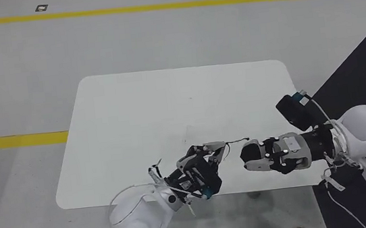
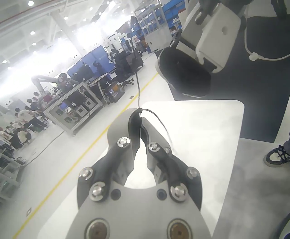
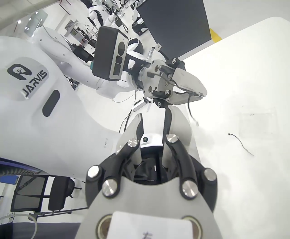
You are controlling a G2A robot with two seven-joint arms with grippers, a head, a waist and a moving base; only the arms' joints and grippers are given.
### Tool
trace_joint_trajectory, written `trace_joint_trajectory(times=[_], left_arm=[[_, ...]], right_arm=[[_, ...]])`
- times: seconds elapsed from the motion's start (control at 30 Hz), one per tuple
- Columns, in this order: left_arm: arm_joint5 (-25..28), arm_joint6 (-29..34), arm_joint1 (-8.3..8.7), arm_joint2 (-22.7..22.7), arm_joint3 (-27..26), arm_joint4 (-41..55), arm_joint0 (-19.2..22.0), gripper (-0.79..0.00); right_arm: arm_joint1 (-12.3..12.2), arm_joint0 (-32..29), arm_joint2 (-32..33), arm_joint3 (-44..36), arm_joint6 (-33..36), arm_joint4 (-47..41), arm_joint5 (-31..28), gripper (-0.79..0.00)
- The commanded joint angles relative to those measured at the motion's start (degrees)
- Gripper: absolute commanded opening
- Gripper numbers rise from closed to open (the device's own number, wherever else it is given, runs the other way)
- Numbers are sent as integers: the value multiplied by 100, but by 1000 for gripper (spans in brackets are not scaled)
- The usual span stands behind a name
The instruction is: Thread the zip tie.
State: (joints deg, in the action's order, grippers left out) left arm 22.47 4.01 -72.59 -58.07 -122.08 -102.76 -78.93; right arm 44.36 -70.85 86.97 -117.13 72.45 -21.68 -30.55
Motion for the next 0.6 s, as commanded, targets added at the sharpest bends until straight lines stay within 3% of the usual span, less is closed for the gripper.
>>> trace_joint_trajectory(times=[0.0,0.33,0.57], left_arm=[[-16,-11,1,15,-9,-22,-5,-785],[-17,-207,14,100,-239,-150,-36,-785],[65,-199,25,124,-239,-133,-51,-785]], right_arm=[[-1,-10,-27,-3,2,-27,22,-600],[39,424,-507,749,-65,-53,599,-533],[74,708,-945,756,213,160,603,-539]])
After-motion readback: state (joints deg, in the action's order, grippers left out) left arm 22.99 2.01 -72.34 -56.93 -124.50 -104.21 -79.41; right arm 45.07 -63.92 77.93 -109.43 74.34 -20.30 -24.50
